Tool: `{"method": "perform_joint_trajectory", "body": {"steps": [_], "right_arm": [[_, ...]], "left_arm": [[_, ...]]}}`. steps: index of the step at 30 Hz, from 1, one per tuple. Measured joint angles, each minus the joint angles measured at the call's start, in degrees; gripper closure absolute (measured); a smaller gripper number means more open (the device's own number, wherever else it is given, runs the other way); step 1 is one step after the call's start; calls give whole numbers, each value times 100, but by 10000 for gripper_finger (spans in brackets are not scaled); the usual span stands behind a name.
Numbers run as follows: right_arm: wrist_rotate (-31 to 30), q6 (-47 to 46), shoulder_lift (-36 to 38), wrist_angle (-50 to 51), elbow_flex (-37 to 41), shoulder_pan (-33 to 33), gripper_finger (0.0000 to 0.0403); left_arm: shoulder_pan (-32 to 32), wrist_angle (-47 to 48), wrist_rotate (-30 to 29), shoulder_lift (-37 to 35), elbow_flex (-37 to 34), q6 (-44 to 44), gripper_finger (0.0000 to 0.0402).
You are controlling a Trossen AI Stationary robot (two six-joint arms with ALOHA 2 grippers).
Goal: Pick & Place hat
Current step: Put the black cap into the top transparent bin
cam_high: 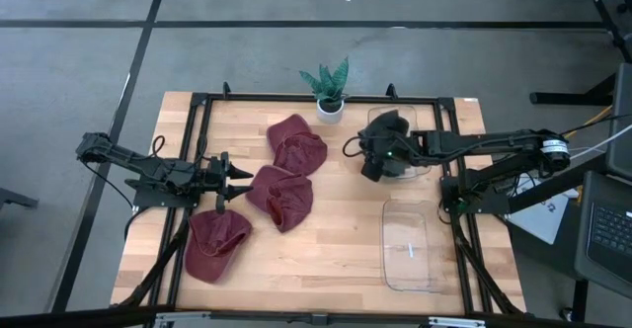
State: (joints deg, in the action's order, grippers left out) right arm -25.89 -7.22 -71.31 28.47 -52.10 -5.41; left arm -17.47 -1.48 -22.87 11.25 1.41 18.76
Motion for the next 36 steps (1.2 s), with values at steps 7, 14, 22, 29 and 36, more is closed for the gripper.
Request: {"method": "perform_joint_trajectory", "body": {"steps": [7,14,22,29,36], "right_arm": [[-2,-478,0,-458,0,0,170],[7,-944,0,30,0,-47,174],[-4,-1653,0,1372,0,-128,174],[260,-2280,0,2075,0,-125,174],[176,-2202,-48,2308,0,-128,174]], "left_arm": [[1,-2,0,2,1,0,211],[2,-2,0,2,0,0,210],[2,-2,0,2,2,0,211],[2,-2,0,2,1,0,212],[2,-2,0,2,0,0,210]]}}
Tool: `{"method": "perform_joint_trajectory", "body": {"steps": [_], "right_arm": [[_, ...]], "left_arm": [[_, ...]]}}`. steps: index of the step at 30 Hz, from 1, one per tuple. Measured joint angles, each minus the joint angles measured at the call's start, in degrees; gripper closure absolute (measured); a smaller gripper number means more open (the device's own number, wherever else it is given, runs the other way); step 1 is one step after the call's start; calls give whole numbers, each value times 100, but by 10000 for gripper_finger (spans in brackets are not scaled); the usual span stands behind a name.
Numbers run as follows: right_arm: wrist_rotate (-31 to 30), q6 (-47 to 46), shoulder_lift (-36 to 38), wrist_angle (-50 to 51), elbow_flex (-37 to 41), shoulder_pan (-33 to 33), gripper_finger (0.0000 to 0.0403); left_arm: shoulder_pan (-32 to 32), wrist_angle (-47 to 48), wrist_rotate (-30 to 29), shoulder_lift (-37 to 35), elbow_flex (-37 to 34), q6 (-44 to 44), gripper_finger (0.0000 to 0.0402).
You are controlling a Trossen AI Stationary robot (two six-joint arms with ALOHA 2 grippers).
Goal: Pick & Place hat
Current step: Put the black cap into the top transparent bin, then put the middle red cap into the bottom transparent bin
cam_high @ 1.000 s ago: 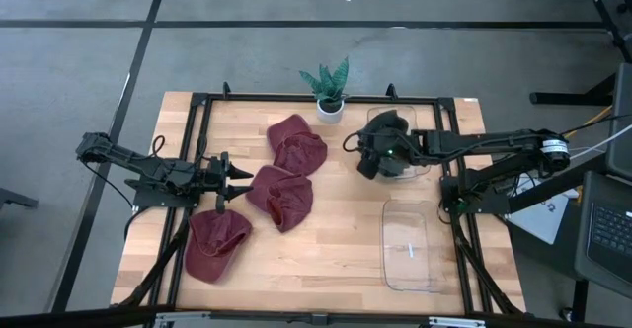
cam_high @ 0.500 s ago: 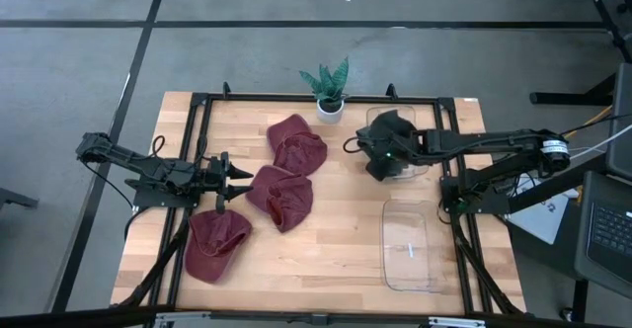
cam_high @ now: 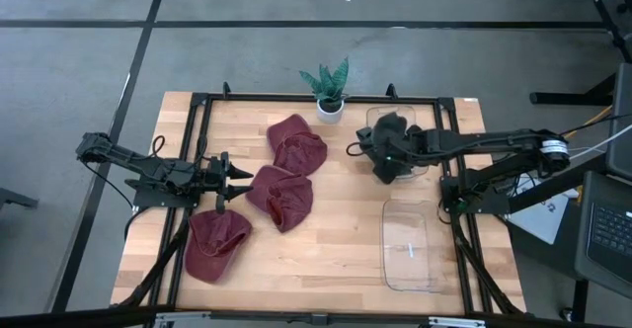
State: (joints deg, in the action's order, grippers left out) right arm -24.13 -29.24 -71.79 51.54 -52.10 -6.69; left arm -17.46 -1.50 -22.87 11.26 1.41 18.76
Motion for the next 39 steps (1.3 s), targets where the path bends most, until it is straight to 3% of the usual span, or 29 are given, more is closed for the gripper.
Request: {"method": "perform_joint_trajectory", "body": {"steps": [11,18,29,39], "right_arm": [[382,414,-86,-363,0,-46,174],[1061,804,122,-949,0,-71,174],[1070,818,332,-731,-351,-218,174],[1072,394,1150,-712,-376,-167,174]], "left_arm": [[-1,2,0,0,0,0,210],[0,0,0,-2,0,0,211],[-1,2,0,0,0,0,211],[0,0,0,0,0,0,211]]}}
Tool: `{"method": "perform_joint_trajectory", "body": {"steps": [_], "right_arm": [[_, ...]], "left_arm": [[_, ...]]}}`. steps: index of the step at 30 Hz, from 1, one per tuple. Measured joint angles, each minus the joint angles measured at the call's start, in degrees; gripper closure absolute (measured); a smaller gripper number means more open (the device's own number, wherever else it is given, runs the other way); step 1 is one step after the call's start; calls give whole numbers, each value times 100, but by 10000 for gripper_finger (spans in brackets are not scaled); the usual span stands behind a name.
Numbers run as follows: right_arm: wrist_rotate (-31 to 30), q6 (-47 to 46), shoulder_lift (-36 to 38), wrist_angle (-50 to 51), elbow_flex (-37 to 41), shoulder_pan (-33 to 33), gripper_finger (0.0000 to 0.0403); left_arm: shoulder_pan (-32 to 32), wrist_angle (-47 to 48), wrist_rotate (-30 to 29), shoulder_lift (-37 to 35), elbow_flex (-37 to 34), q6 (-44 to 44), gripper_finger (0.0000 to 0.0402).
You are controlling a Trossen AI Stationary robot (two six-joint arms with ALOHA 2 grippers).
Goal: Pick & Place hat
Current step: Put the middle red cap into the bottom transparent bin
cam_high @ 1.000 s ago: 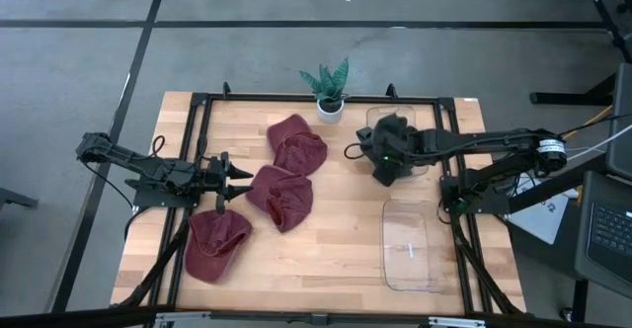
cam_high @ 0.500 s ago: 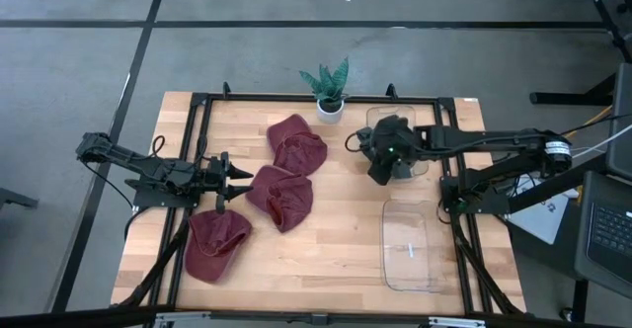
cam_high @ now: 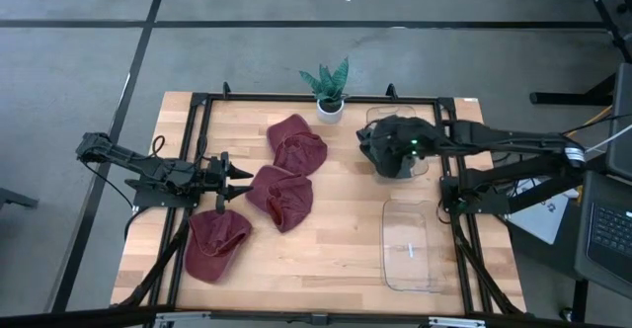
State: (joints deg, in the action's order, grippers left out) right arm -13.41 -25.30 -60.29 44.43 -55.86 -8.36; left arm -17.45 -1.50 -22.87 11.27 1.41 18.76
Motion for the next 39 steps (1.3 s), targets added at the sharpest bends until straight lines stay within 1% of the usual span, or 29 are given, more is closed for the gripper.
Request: {"method": "perform_joint_trajectory", "body": {"steps": [5,14,19,23,34,36,39], "right_arm": [[13,211,604,-288,0,177,174],[20,1245,1691,-429,-4,833,174],[462,1727,2231,-429,22,1119,174],[695,1830,2897,-429,360,1262,174],[654,1826,5178,-426,1538,1313,174],[656,1709,5607,-449,1773,1311,174],[674,1498,6015,-760,2076,1311,174]], "left_arm": [[0,0,0,0,0,0,211],[0,0,0,0,0,0,210],[-1,0,0,0,0,0,212],[0,2,0,0,0,0,210],[0,0,0,0,0,0,210],[0,0,0,0,2,0,210],[-2,0,-2,0,2,0,212]]}}
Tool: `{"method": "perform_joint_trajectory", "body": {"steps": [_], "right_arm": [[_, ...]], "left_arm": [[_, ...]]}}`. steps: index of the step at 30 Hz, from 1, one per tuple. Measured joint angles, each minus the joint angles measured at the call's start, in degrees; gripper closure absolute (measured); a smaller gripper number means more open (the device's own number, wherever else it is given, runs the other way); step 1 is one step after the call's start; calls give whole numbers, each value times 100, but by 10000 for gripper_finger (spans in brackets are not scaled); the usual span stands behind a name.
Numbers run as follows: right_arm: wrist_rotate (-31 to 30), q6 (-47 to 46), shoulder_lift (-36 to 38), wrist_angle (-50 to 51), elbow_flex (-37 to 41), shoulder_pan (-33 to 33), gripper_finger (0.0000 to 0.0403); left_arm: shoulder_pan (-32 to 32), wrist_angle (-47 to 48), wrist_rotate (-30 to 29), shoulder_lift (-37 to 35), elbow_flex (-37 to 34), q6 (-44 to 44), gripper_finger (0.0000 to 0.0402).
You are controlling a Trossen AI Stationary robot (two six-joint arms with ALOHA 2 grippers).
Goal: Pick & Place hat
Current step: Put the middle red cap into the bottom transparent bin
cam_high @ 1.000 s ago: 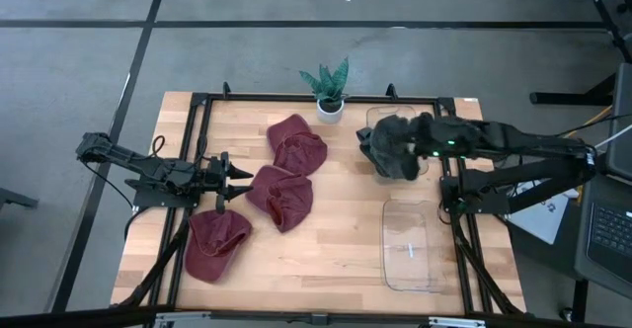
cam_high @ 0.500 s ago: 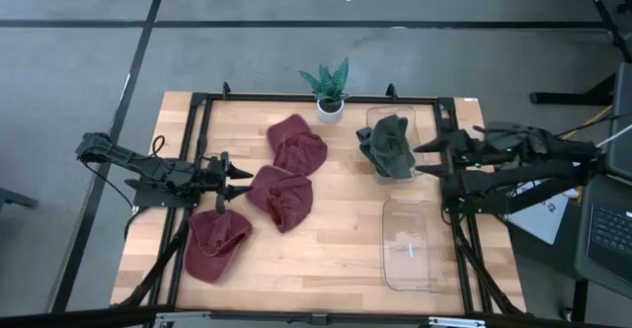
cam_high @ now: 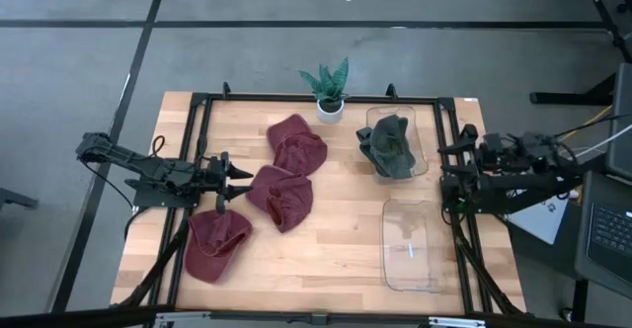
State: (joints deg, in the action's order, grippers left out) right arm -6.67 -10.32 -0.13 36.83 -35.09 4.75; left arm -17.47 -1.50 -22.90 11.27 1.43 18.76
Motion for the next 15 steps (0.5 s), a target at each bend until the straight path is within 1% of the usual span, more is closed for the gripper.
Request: {"method": "perform_joint_trajectory", "body": {"steps": [3,5,8,12,15], "right_arm": [[27,-81,-16,-283,99,0,174],[23,94,-14,-880,192,0,174],[231,357,-14,-1574,719,0,174],[700,323,-9,-3491,1631,0,174],[915,319,-10,-4610,2430,0,174]], "left_arm": [[2,0,2,0,0,0,212],[0,1,4,0,-2,0,211],[1,4,2,0,0,0,210],[0,2,4,0,0,0,212],[0,2,2,-2,-2,0,212]]}}
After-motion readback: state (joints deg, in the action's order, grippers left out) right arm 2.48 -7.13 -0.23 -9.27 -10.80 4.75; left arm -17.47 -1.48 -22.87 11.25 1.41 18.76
